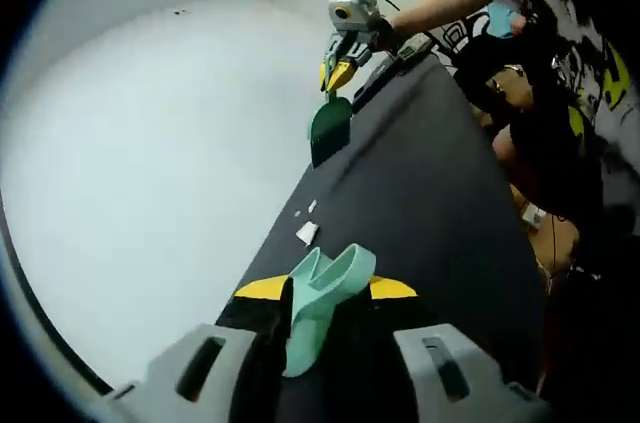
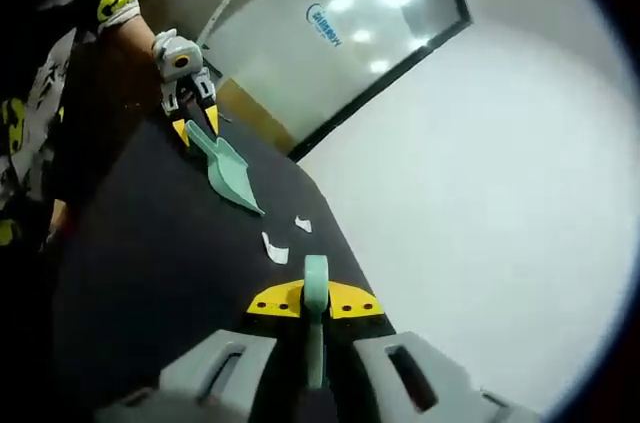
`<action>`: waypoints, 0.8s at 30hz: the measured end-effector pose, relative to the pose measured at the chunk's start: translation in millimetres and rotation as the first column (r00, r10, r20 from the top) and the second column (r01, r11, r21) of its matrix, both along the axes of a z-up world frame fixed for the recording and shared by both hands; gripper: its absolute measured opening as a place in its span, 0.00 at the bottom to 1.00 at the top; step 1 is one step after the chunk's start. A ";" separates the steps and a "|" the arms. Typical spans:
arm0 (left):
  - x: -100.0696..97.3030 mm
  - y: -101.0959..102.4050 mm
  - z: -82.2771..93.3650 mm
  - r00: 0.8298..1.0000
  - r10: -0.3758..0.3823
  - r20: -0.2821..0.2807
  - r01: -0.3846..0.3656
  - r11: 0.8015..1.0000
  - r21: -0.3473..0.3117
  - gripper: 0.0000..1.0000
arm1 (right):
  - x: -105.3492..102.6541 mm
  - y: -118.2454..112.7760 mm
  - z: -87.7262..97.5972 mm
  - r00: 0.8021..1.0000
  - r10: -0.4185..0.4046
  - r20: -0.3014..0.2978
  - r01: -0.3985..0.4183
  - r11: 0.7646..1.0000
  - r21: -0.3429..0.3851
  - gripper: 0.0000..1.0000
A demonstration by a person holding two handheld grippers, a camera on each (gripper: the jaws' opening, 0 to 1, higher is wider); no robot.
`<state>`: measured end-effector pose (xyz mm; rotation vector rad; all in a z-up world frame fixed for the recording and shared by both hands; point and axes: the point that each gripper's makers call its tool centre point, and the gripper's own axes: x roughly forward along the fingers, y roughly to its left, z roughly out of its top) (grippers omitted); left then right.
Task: Pick up the broom and sweep the trash on the tabletop into the dustpan.
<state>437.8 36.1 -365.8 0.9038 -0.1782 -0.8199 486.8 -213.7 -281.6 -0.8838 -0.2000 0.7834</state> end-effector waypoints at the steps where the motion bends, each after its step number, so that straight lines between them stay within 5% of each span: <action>1: 2.1 0.6 -1.6 1.000 0.004 -0.005 -0.004 1.000 0.001 0.25 | -0.2 0.1 -0.2 1.000 0.002 -0.002 -0.002 1.000 0.005 0.04; 17: 12.7 -10.9 -8.2 1.000 -0.021 -0.002 0.021 0.999 0.029 0.14 | -0.7 -5.3 -5.6 1.000 -0.005 -0.012 0.005 1.000 0.013 0.04; 24: 12.3 -21.1 5.2 1.000 -0.018 0.001 0.018 0.998 -0.053 0.13 | 0.2 -9.1 -7.4 1.000 -0.014 -0.012 0.014 1.000 0.016 0.04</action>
